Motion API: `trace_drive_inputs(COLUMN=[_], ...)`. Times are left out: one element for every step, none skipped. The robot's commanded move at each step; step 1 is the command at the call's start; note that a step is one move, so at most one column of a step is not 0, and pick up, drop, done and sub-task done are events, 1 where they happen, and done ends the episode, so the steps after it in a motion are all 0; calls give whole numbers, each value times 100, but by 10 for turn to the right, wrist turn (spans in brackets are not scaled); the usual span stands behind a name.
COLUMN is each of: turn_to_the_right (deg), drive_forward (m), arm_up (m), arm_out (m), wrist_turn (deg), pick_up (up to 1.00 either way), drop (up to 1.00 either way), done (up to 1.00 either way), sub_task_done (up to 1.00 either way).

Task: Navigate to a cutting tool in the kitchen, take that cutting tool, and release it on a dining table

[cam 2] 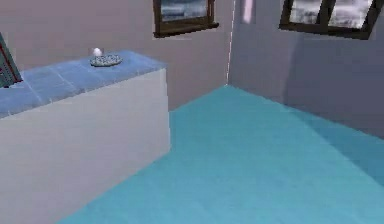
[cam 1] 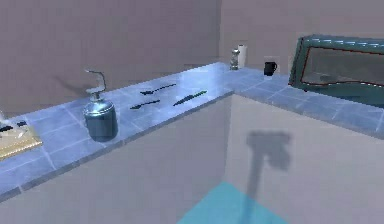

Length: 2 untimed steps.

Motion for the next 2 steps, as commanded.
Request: trace_drive_inputs(turn_to_the_right=[0,-450], drive_forward=[20,0], arm_up=[0,0], arm_out=[0,0], wrist_turn=[0,0], pick_up=[0,0], drop=[0,0], done=[0,0], sub_task_done=[0,0])
